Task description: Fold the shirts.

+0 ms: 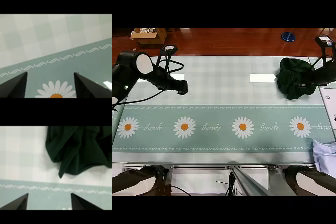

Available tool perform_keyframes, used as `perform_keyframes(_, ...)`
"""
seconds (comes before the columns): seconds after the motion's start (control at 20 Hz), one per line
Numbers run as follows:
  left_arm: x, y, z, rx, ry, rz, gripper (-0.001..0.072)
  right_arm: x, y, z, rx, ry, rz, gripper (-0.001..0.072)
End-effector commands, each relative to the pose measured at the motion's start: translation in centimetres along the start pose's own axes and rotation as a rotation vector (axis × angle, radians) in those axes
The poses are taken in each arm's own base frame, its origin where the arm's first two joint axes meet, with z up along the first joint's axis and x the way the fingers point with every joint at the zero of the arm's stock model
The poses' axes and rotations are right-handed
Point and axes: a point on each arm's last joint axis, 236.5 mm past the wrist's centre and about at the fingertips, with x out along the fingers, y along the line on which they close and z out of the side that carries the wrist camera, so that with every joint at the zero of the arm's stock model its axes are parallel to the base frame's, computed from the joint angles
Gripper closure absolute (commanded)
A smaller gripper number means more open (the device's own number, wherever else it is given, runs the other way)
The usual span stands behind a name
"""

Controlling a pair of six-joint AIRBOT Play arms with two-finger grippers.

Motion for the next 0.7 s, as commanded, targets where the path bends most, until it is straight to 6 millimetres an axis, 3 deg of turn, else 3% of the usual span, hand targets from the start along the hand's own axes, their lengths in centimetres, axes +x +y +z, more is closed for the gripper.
perform_keyframes(0.0,0.0,0.0,0.7,0.001,-0.028,0.001,0.0022,-0.2,-0.5,3.5,-0.01,-0.147,-0.024,0.0122)
perform_keyframes(0.15,0.0,0.0,0.7,0.0,-0.028,0.001,0.0022,-0.7,-3.6,7.8,0.029,-0.327,-0.149,0.0122)
perform_keyframes(0.3,0.1,-0.3,1.0,-0.005,-0.04,-0.012,0.0023,0.3,-6.9,9.8,0.031,-0.396,-0.286,0.0122)
perform_keyframes(0.45,0.1,-0.2,2.5,-0.006,-0.101,-0.01,0.0022,4.2,-7.9,9.8,0.053,-0.366,-0.319,0.0123)
perform_keyframes(0.65,0.1,-0.3,2.3,-0.006,-0.093,-0.011,0.0022,10.7,-9.4,7.7,0.246,-0.286,-0.29,0.0123)
